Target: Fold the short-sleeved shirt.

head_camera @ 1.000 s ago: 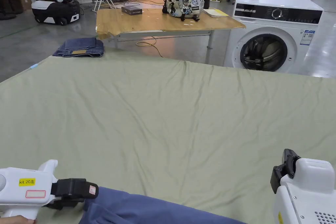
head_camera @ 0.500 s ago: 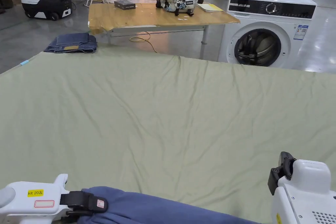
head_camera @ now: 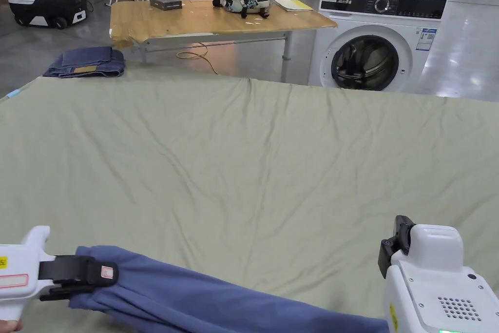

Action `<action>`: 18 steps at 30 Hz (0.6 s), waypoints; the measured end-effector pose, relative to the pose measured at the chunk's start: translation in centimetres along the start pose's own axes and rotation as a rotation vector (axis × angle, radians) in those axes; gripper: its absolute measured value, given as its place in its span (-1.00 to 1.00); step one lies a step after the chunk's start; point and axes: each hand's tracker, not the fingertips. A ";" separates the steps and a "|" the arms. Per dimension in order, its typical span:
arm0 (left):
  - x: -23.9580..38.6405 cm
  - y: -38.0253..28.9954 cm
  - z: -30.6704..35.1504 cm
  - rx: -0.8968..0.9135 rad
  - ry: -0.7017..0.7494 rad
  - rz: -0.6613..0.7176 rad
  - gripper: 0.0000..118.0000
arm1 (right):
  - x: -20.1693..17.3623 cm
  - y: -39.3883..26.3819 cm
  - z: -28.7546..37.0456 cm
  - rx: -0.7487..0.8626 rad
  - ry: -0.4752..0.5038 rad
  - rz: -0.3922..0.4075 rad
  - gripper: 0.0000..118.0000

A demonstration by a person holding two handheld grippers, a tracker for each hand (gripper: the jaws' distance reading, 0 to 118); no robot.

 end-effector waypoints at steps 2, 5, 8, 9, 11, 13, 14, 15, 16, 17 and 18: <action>0.3 0.5 1.7 0.023 0.025 0.004 -0.86 | 0.1 0.0 0.0 0.000 0.002 -0.003 -1.00; 0.8 1.2 3.2 0.037 0.129 -0.014 -0.86 | 0.2 0.0 -0.1 -0.003 0.004 -0.007 -1.00; 1.6 1.2 3.1 0.020 0.118 -0.007 -0.86 | 0.2 -0.1 -0.3 -0.005 0.009 -0.012 -1.00; 2.3 1.0 3.0 0.013 0.113 -0.016 -0.86 | 0.2 -0.2 -0.3 -0.006 0.010 -0.013 -1.00; 5.2 -0.5 2.0 -0.012 0.052 -0.019 -0.86 | 0.3 -0.2 -0.3 -0.006 0.011 -0.019 -1.00; 7.0 -1.1 1.1 -0.031 -0.037 -0.023 -0.86 | 0.4 -0.2 -0.3 -0.006 0.011 -0.022 -1.00; 7.8 -1.3 0.5 -0.042 -0.075 -0.016 -0.86 | 0.4 -0.2 -0.2 -0.006 0.010 -0.024 -1.00; 8.8 -1.8 -0.3 -0.065 -0.112 -0.003 -0.86 | 0.5 -0.2 -0.2 -0.005 0.011 -0.025 -1.00; 9.5 -2.0 -1.1 -0.070 -0.128 -0.003 -0.86 | 0.6 -0.2 -0.1 -0.005 0.010 -0.025 -1.00; 10.2 -2.2 -2.0 -0.072 -0.123 -0.001 -0.86 | 0.7 -0.3 0.0 -0.004 0.008 -0.025 -1.00; 10.9 -2.5 -3.1 -0.081 -0.122 -0.003 -0.86 | 0.8 -0.3 0.0 -0.004 0.007 -0.025 -1.00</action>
